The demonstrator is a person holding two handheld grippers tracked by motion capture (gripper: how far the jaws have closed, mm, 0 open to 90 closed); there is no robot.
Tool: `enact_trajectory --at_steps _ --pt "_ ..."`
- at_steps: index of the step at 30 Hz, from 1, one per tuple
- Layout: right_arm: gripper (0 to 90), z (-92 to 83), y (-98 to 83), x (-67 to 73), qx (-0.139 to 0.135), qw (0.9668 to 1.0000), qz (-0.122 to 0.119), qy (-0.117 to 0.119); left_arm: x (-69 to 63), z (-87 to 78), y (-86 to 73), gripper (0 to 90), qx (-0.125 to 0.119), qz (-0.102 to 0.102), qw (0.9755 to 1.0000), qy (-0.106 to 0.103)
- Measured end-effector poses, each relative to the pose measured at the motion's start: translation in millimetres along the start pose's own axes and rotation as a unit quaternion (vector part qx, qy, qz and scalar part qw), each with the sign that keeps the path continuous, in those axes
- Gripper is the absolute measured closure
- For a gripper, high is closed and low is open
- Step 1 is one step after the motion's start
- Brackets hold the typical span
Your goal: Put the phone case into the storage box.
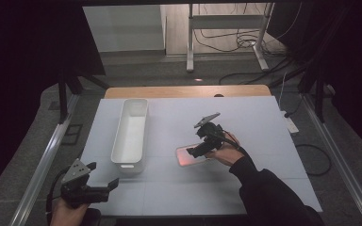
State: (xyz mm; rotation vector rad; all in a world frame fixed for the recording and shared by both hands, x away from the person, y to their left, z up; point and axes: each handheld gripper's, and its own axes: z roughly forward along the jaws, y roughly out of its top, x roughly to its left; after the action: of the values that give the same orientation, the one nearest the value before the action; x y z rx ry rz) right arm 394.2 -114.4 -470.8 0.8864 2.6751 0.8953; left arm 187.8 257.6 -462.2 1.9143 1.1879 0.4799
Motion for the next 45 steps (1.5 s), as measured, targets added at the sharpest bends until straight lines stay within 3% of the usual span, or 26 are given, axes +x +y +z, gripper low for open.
enact_trajectory --at_steps 3,5,9,11,13,14,16,18,25,38,45 --pt "1.4 3.1 0.9 1.4 0.009 1.0000 -0.004 -0.003 0.1 0.0 0.0 1.4 0.000 0.000 1.0000 0.000" --pt "10.5 3.8 1.7 2.2 0.016 0.9998 -0.005 -0.009 0.2 0.0 -0.1 1.4 0.000 -0.001 1.0000 -0.001" --pt "38.0 2.6 2.9 1.7 0.019 0.9998 0.005 0.003 0.3 -0.1 -0.1 1.5 -0.001 -0.001 1.0000 -0.001" --pt "47.8 3.0 3.1 1.8 0.017 0.9998 -0.005 0.004 0.4 -0.1 -0.1 1.5 -0.001 -0.001 1.0000 -0.002" --pt "65.1 3.7 3.2 2.4 0.019 0.9997 -0.010 0.014 0.6 -0.1 -0.1 1.5 -0.001 -0.001 1.0000 -0.002" --pt "65.1 3.7 3.2 2.4 0.019 0.9997 -0.010 0.014 0.6 -0.1 -0.1 1.6 -0.001 -0.001 1.0000 -0.002" --pt "80.0 4.4 3.6 1.9 0.017 0.9993 -0.011 0.032 0.7 -0.3 -0.1 1.6 -0.001 -0.002 1.0000 -0.003" --pt "89.4 4.7 4.1 2.8 0.015 0.9991 -0.012 0.038 0.7 -0.3 -0.2 1.7 -0.001 -0.001 1.0000 -0.003" --pt "89.6 10.4 2.4 8.5 0.017 0.9989 -0.024 0.038 0.7 -0.7 -0.4 1.7 -0.002 0.000 1.0000 -0.003" --pt "89.6 32.3 -12.3 12.7 0.051 0.9976 -0.018 0.043 0.4 -0.9 -0.5 1.9 -0.003 0.001 1.0000 -0.003" --pt "89.5 38.3 -16.2 16.7 0.053 0.9974 -0.022 0.043 0.2 -0.9 -0.5 2.0 -0.004 0.002 1.0000 -0.003"
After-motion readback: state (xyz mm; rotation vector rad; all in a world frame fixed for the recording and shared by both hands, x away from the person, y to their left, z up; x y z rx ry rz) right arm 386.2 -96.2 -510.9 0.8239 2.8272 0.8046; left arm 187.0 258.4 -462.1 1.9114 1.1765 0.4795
